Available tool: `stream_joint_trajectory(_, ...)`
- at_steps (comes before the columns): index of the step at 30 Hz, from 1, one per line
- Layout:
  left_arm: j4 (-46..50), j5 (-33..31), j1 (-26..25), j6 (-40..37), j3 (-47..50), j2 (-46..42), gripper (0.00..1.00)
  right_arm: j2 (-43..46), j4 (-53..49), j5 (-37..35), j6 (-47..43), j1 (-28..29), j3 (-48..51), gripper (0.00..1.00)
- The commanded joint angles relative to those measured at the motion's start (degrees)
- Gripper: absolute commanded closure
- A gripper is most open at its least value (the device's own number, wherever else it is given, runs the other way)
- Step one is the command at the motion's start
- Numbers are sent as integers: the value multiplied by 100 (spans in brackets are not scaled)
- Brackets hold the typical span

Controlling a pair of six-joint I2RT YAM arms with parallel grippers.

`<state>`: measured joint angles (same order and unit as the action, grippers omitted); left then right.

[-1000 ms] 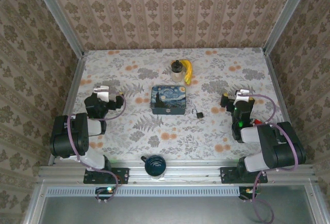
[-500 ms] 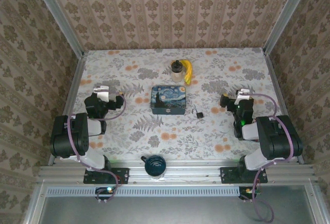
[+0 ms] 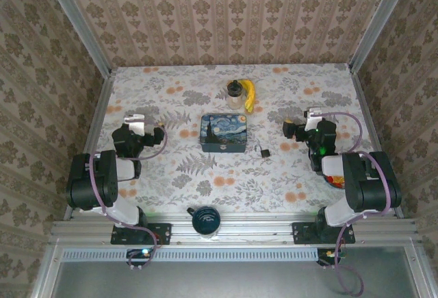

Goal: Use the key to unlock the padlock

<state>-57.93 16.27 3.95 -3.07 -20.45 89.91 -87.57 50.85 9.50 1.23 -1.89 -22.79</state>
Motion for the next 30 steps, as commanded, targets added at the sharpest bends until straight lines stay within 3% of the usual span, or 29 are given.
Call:
stream_joint_trajectory(1,76,-19,1,-22,-12,-26,0,7,-23,202,-134,-30,37,0)
stream_joint_trajectory(30,215,-54,-148,-204,-58,-52,0,2,-75,0,-62,-22,11,0)
